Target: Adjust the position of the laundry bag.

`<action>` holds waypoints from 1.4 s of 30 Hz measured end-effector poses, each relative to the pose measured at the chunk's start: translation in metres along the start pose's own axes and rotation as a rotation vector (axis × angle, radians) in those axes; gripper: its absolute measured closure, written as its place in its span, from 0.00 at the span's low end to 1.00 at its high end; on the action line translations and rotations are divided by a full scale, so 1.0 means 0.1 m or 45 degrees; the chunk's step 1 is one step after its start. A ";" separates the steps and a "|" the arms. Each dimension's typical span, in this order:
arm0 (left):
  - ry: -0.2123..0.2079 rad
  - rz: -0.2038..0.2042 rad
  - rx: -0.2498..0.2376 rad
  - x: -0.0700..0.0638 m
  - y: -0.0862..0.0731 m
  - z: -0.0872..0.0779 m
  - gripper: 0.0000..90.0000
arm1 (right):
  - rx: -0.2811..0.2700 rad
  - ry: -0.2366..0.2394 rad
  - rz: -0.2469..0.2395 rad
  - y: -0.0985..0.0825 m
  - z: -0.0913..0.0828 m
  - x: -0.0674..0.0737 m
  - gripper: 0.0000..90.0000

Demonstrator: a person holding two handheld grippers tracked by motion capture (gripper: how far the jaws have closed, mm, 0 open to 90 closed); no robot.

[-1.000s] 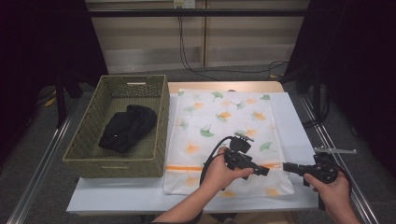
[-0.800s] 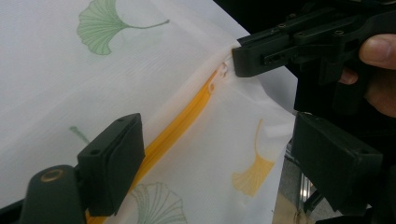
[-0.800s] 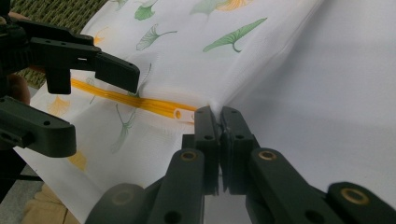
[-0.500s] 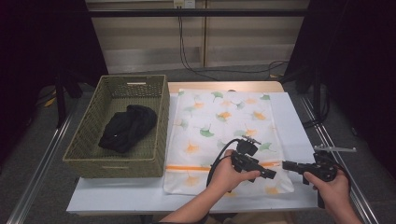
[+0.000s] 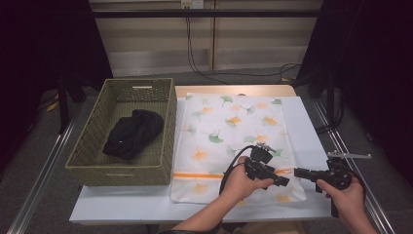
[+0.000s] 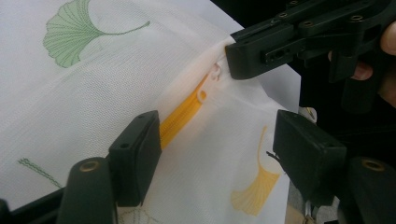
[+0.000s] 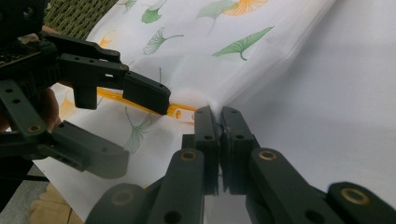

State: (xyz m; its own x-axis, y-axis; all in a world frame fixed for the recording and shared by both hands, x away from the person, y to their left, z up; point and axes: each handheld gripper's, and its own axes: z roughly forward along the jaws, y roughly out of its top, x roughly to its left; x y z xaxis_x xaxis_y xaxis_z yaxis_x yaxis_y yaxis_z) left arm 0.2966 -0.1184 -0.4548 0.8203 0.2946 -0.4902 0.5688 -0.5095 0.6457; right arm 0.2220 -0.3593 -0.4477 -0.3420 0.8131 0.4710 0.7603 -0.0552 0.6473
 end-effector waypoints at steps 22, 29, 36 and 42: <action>0.047 -0.001 -0.007 0.02 0.06 0.06 0.69 | 0.008 -0.004 -0.014 -0.01 0.00 -0.01 0.97; 0.037 -0.042 -0.040 0.06 0.06 0.08 0.75 | 0.003 0.002 -0.005 -0.01 0.00 -0.01 0.97; 0.019 -0.079 -0.056 0.07 0.08 0.03 0.76 | -0.003 0.001 0.001 -0.01 -0.01 -0.01 0.97; -0.006 -0.099 -0.075 0.07 0.10 -0.01 0.77 | -0.003 0.000 0.002 -0.01 0.00 -0.02 0.97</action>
State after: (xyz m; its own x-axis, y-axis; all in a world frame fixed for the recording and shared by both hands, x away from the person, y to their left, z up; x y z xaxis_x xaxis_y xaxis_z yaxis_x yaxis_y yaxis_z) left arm 0.3079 -0.1204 -0.4513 0.7735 0.3275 -0.5426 0.6332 -0.4368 0.6390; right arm 0.2215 -0.3609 -0.4489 -0.3408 0.8132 0.4718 0.7594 -0.0577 0.6480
